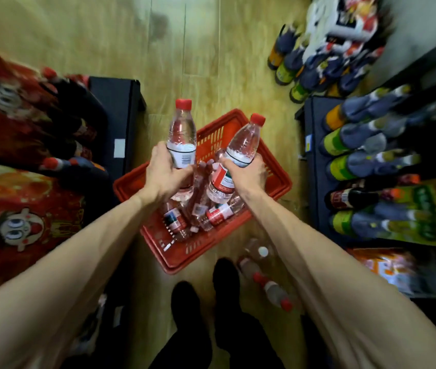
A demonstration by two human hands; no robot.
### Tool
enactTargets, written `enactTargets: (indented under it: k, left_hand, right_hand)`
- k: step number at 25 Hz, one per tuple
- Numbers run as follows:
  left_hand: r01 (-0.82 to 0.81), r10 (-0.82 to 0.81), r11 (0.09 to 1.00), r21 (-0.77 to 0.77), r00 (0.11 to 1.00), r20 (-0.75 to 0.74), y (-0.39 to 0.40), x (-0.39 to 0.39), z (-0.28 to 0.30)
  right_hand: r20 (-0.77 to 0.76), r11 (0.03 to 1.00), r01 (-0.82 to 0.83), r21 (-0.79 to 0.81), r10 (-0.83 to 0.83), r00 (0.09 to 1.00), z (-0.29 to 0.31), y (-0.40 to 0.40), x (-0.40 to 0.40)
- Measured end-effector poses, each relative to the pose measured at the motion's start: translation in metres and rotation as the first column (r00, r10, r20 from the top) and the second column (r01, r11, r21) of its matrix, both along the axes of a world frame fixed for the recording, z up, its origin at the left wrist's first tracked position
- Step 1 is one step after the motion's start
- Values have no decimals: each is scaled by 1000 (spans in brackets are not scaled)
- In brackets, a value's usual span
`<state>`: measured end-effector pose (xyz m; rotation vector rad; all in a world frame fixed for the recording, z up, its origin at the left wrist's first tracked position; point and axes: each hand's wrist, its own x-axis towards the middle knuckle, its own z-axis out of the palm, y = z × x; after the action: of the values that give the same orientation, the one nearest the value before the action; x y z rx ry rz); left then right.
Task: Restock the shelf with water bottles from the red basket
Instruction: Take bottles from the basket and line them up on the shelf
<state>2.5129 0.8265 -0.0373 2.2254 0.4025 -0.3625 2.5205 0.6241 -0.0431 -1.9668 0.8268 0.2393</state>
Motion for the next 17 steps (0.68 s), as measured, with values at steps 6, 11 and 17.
enactTargets:
  k: [6, 11, 17]
  left_hand:
    - [61, -59, 995, -84, 998, 28, -43, 9, 139]
    - [146, -144, 988, -58, 989, 38, -79, 8, 246]
    - [238, -225, 967, -95, 965, 132, -126, 12, 409]
  right_hand:
    - [89, 993, -66, -94, 74, 993, 138, -44, 0]
    - [136, 986, -88, -142, 108, 985, 264, -95, -20]
    - [254, 990, 25, -137, 11, 967, 431, -157, -48]
